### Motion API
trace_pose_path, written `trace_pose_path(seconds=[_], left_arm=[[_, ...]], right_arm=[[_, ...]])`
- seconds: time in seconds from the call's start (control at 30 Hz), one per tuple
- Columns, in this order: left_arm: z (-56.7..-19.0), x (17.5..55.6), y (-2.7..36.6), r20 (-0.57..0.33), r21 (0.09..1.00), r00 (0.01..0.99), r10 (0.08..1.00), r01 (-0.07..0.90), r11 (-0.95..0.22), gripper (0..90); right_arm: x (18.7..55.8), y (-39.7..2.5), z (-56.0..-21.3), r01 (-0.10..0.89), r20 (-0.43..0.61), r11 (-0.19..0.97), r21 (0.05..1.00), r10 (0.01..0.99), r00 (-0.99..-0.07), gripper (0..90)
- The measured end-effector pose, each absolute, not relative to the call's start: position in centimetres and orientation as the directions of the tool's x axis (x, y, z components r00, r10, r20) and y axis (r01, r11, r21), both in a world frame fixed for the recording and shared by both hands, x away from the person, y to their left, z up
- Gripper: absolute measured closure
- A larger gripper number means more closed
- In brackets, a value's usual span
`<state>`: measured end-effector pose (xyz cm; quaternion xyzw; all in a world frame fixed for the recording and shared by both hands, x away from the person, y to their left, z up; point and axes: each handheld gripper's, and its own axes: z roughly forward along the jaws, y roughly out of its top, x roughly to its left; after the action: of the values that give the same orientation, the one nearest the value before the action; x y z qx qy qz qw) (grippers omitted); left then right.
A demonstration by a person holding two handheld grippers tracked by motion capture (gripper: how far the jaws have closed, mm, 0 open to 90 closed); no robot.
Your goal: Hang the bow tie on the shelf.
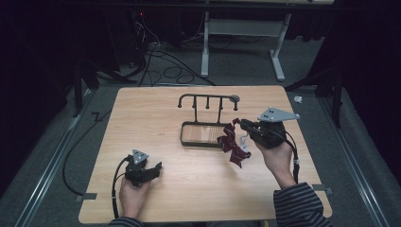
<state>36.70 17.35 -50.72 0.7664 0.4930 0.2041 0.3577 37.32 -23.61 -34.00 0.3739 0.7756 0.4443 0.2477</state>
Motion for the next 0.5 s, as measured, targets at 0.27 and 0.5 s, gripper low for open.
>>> trace_pose_path(seconds=[0.27,0.5], left_arm=[[-50.7,36.7,17.4,-0.04,0.749,0.431,0.902,0.61,-0.258,33.3],[-50.7,36.7,17.4,-0.04,0.749,0.431,0.902,0.61,-0.258,33.3]], right_arm=[[37.9,-23.1,-33.3,0.353,-0.045,0.324,0.878,0.79,-0.612,85.9],[38.5,-22.4,-32.7,0.346,-0.047,0.333,0.877,0.776,-0.628,85.8]])
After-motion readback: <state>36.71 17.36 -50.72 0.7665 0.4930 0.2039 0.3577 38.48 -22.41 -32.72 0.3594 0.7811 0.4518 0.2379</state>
